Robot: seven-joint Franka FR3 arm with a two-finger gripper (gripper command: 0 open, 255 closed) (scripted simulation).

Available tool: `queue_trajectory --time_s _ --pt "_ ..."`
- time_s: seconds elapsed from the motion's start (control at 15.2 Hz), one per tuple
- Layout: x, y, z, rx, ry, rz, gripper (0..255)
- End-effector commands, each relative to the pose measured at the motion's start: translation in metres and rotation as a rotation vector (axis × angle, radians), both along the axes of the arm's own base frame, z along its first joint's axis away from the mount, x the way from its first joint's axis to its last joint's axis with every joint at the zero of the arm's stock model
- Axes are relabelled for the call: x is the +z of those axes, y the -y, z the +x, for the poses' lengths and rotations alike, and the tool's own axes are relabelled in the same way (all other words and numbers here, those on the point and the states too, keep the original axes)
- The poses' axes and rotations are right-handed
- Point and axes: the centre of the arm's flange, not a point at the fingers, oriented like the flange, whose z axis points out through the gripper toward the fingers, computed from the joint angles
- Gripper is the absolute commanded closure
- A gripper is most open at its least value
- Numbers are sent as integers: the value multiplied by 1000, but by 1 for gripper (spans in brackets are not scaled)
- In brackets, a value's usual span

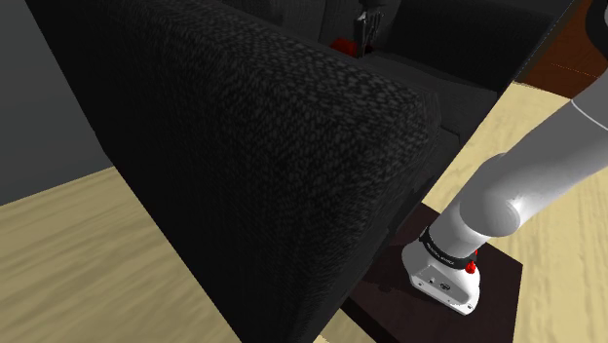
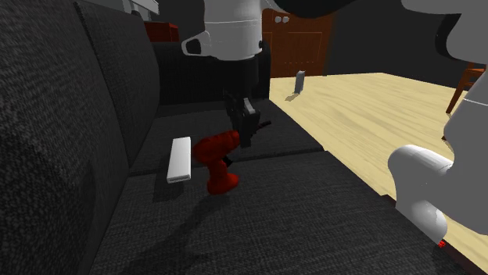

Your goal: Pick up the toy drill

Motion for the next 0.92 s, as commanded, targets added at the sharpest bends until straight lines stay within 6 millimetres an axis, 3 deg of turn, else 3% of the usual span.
queue_trajectory --time_s 0.0,0.73,0.86 --pt "10 0 0 0 0 0 255" --pt "68 0 0 0 0 0 255" --pt "69 0 0 0 0 0 255"
